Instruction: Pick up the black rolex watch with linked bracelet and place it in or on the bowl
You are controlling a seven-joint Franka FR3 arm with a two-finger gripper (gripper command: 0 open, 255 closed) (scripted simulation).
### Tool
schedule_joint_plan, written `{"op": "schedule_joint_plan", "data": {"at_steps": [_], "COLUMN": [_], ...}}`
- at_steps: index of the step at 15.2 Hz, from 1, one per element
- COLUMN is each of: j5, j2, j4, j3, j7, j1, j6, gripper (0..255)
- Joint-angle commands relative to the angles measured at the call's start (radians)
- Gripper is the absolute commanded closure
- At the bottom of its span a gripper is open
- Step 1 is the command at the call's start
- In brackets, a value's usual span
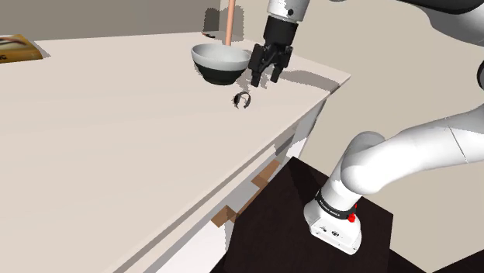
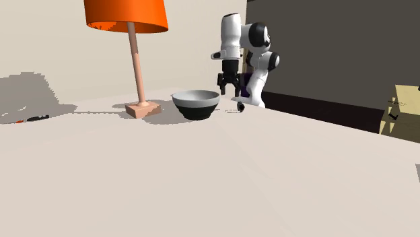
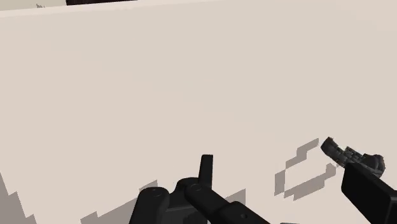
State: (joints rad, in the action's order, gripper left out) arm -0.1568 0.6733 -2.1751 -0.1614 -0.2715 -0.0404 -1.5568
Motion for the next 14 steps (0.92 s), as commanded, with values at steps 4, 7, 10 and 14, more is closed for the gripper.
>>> {"op": "schedule_joint_plan", "data": {"at_steps": [4,7,10,14], "j5": [0.0,0.0,-0.004,-0.008], "j2": [-0.117,-0.131,-0.121,-0.114], "j4": [0.126,0.118,0.07,0.029], "j3": [-0.133,-0.156,-0.159,-0.162], "j7": [-0.141,-0.162,-0.16,-0.158], "j1": [-0.013,-0.016,-0.018,-0.02], "j6": [0.023,0.003,-0.035,-0.069], "gripper": [0,0,0,0]}}
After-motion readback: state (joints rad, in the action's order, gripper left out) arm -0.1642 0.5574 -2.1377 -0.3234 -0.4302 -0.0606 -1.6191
